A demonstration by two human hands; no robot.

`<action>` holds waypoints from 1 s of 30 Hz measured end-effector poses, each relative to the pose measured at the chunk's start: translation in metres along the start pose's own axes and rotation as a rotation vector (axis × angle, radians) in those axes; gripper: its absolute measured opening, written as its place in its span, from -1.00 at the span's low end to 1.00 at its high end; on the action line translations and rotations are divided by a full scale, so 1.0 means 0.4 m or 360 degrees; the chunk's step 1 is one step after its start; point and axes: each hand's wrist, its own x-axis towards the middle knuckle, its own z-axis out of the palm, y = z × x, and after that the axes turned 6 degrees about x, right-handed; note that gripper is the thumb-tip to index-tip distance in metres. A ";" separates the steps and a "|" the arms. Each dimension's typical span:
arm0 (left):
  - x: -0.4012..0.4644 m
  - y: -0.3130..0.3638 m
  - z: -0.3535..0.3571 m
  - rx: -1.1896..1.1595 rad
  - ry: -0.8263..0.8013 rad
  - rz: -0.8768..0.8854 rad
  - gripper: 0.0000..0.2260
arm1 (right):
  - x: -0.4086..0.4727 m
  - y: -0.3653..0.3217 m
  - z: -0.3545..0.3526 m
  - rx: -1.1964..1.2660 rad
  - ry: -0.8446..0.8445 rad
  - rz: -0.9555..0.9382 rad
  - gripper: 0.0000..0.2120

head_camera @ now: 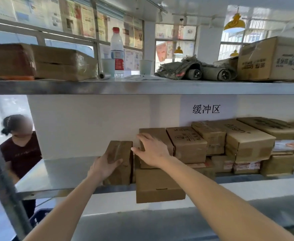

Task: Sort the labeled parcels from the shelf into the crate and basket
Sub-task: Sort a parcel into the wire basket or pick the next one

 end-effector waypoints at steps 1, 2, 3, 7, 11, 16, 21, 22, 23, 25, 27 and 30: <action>0.004 -0.013 -0.006 -0.0084 -0.0023 -0.0025 -0.22 | 0.000 -0.022 0.009 0.0009 -0.0004 0.0007 -0.37; 0.008 -0.028 -0.009 -0.0173 -0.0041 -0.0046 -0.19 | 0.000 -0.042 0.019 0.0015 -0.0006 0.0007 -0.38; 0.009 -0.039 -0.012 -0.0252 -0.0052 -0.0053 -0.18 | 0.000 -0.061 0.031 0.0021 -0.0012 0.0006 -0.39; 0.007 -0.073 -0.019 -0.0481 -0.0064 -0.0081 -0.19 | -0.005 -0.124 0.093 0.0131 -0.0072 0.0037 -0.42; 0.007 -0.089 -0.028 -0.0767 -0.0142 -0.0184 -0.10 | -0.004 -0.168 0.172 0.0373 -0.0137 0.0315 -0.38; -0.007 -0.103 -0.030 -0.1038 -0.0217 -0.0205 -0.33 | -0.012 -0.207 0.247 0.0903 -0.0207 0.0675 -0.37; -0.040 -0.114 -0.061 -0.1461 -0.0133 -0.0158 -0.56 | -0.042 -0.232 0.226 0.1226 -0.0034 0.0681 -0.35; -0.044 -0.113 -0.071 -0.1518 -0.0116 -0.0152 -0.66 | -0.048 -0.237 0.215 0.1267 0.0014 0.0656 -0.33; -0.052 -0.108 -0.085 -0.1591 -0.0100 -0.0156 -0.73 | -0.055 -0.244 0.204 0.1300 0.0057 0.0639 -0.32; -0.074 -0.089 -0.119 -0.1756 -0.0079 -0.0119 -0.81 | -0.070 -0.259 0.183 0.1343 0.0154 0.0600 -0.30; -0.092 -0.079 -0.143 -0.1765 -0.0044 -0.0014 -0.85 | -0.091 -0.269 0.157 0.1377 0.0246 0.0564 -0.30; -0.123 -0.065 -0.169 -0.1771 -0.0138 0.0106 -0.47 | -0.132 -0.274 0.109 0.1424 0.0349 0.0488 -0.33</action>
